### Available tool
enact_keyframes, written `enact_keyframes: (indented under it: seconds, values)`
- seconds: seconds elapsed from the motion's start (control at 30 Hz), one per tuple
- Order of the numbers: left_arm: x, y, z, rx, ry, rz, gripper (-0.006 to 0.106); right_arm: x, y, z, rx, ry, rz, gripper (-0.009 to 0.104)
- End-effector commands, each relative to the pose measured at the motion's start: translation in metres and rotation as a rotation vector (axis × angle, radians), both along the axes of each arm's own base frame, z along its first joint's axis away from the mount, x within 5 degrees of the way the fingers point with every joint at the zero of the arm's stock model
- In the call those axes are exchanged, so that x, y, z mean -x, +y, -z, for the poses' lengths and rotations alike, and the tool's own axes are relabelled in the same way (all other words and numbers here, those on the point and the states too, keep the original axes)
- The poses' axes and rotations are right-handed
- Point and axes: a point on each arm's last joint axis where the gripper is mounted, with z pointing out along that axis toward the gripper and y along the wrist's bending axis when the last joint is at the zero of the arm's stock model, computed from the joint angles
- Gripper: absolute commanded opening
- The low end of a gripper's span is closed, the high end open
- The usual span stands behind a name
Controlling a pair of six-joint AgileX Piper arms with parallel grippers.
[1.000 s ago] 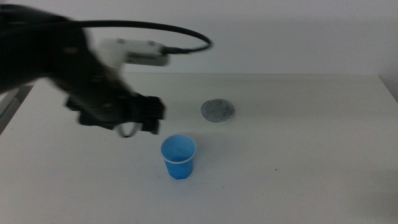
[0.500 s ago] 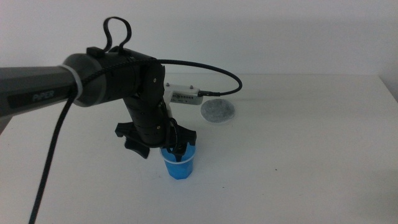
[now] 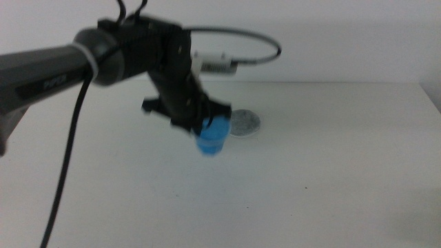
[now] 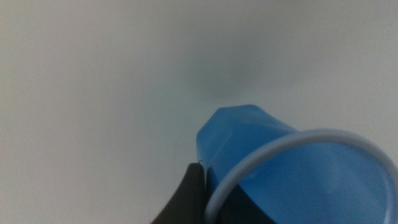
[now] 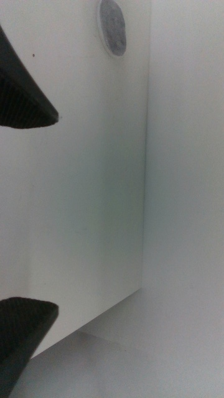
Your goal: Place an empty cup on a cup mat.
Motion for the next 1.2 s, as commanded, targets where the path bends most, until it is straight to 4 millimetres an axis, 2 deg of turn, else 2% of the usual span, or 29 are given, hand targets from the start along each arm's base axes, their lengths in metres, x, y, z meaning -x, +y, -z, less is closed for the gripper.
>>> enact_keyframes:
  seconds: [0.0, 0.1, 0.23, 0.37, 0.6, 0.7, 0.83, 0.93, 0.97, 1.07, 1.17]
  values:
    - [-0.020, -0.005, -0.019, 0.010, -0.077, -0.015, -0.002, 0.000, 0.000, 0.000, 0.010, -0.008, 0.000, 0.093]
    - [-0.046, -0.014, -0.027, 0.033, -0.107, -0.029, -0.002, 0.000, 0.000, 0.000, 0.010, -0.008, 0.000, 0.093]
    - [-0.075, -0.029, -0.023, 0.058, -0.125, -0.033, -0.002, 0.000, 0.000, 0.000, 0.010, -0.008, 0.000, 0.093]
    - [-0.096, -0.043, -0.007, 0.082, -0.128, -0.029, -0.002, 0.000, 0.000, 0.000, 0.010, -0.008, 0.000, 0.093]
    - [-0.109, -0.053, 0.030, 0.094, -0.064, -0.027, -0.002, 0.000, 0.000, 0.000, 0.010, -0.008, 0.000, 0.093]
    - [-0.112, -0.055, 0.038, 0.103, -0.070, -0.029, -0.002, 0.000, 0.000, 0.000, 0.010, -0.008, 0.000, 0.093]
    - [-0.114, -0.057, 0.039, 0.116, -0.088, -0.011, 0.002, 0.000, 0.000, 0.000, 0.010, -0.008, 0.000, 0.093]
    - [-0.113, -0.057, 0.040, 0.112, -0.079, -0.003, 0.015, 0.000, 0.000, 0.000, 0.010, -0.008, 0.000, 0.093]
    - [-0.112, -0.057, 0.039, 0.103, -0.073, 0.014, 0.022, 0.000, 0.000, 0.000, 0.010, -0.008, 0.000, 0.093]
    - [-0.108, -0.051, 0.030, 0.084, -0.057, 0.041, 0.054, 0.000, 0.000, 0.000, 0.010, -0.008, 0.000, 0.093]
    - [-0.107, -0.042, 0.001, 0.070, -0.111, 0.078, 0.090, 0.000, 0.000, 0.000, 0.010, -0.008, 0.000, 0.093]
